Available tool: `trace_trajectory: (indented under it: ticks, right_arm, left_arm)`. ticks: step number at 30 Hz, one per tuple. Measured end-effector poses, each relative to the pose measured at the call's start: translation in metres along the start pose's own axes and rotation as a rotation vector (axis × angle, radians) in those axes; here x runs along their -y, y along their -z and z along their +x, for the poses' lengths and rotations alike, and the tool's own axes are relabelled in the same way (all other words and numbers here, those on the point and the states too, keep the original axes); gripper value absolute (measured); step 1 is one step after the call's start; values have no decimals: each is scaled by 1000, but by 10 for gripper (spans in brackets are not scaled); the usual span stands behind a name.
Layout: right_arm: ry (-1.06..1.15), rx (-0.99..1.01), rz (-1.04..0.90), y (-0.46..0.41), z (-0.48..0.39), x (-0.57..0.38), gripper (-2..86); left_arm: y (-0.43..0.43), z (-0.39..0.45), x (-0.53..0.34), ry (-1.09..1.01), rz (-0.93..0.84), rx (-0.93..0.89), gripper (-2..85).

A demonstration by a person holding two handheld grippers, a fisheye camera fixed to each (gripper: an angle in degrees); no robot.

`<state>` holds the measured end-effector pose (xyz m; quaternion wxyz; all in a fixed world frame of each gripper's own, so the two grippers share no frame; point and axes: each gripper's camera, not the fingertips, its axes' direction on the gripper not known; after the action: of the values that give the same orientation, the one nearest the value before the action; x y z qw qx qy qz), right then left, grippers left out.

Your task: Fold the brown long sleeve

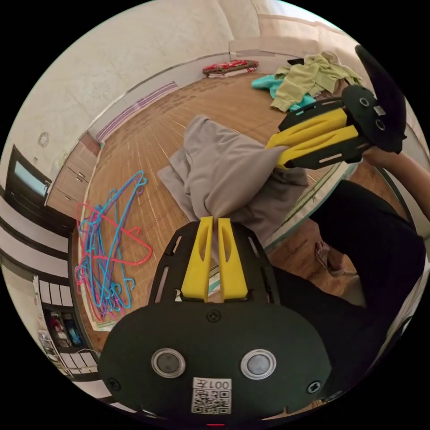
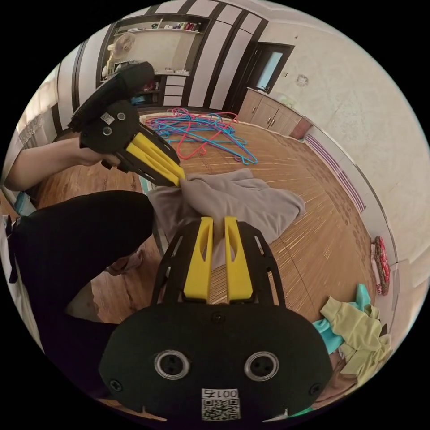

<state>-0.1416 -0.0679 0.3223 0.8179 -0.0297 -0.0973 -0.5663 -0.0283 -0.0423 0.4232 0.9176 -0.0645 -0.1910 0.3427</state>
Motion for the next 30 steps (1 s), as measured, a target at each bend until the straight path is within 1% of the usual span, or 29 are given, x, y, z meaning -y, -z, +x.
trace_trajectory:
  ticks: [4, 7, 9, 11, 13, 15, 17, 19, 22, 24, 28, 30]
  right_arm:
    - [33, -13, 5, 11, 0, 2, 30]
    - [57, 33, -13, 12, -1, -1, 38]
    - [64, 70, -54, 5, 0, -3, 45]
    - [70, 130, -113, -5, 4, -3, 58]
    - [82, 186, -146, -8, 9, 0, 69]
    - [98, 225, -162, -4, 18, 5, 76]
    - [98, 246, -166, 8, 36, 9, 81]
    - [60, 241, -145, 17, 55, 9, 86]
    - [-53, 168, -85, 19, 95, 10, 83]
    - [-112, 121, -57, 11, 120, 17, 81]
    - [-177, 44, -37, -31, 176, 59, 91]
    - [-170, 47, -53, -55, 199, 83, 96]
  left_arm:
    - [31, 7, -12, 22, 74, 75, -9]
    - [36, 18, -26, 21, 75, 82, -9]
    - [25, 25, -34, 2, 29, 53, -9]
    - [0, 31, -40, -19, -77, 0, -6]
    - [-13, 29, -42, -22, -141, -31, -2]
    - [-17, 22, -42, -15, -161, -55, 8]
    - [-12, 4, -45, 14, -175, -68, 36]
    - [-7, -14, -50, 57, -177, -43, 58]
    - [-8, -48, -48, 96, -165, 28, 60]
    - [-16, -68, -36, 101, -149, 37, 59]
    - [-53, -87, 6, 58, -127, -85, 58]
    - [-74, -85, 18, 42, -136, -122, 78]
